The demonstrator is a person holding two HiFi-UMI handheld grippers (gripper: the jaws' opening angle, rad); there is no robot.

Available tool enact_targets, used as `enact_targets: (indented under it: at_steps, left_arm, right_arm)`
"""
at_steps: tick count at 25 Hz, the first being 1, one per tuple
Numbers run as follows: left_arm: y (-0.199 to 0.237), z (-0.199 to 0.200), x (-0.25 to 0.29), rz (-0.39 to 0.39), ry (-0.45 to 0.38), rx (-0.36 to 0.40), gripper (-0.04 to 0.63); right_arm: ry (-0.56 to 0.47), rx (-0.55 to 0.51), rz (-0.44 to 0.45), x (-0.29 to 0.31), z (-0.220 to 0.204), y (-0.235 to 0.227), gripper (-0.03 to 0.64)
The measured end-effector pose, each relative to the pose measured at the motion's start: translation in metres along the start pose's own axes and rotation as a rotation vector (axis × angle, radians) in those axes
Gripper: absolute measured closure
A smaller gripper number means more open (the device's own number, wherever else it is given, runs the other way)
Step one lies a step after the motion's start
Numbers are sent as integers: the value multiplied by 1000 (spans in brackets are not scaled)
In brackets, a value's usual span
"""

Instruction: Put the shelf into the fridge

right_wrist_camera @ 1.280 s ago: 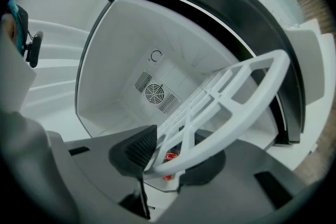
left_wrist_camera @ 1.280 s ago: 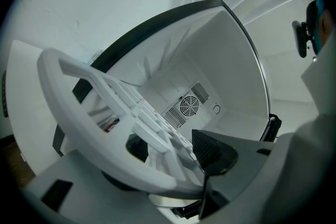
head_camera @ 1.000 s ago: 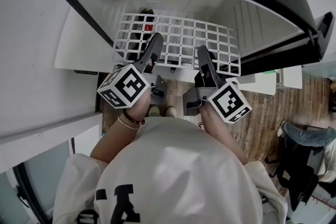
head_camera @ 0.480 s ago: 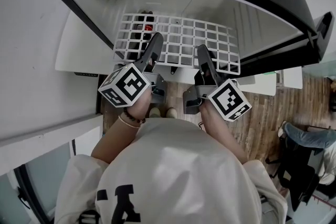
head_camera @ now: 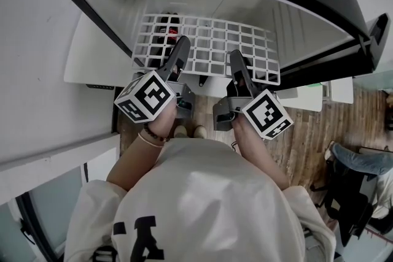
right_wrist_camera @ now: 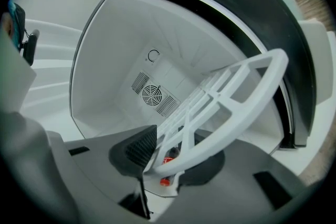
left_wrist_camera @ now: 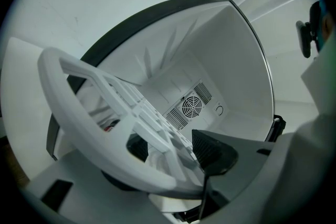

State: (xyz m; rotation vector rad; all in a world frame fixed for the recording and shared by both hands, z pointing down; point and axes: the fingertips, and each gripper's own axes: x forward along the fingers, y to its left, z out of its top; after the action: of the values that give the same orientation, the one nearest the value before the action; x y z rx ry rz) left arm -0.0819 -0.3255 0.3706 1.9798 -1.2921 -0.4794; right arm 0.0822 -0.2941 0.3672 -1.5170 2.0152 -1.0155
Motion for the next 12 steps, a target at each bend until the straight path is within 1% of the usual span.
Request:
enact_targets:
  at_steps: [12]
  left_arm:
    - [2, 2, 9, -1, -6, 0, 341]
  right_arm:
    - [-3, -4, 2, 8, 3, -2, 476]
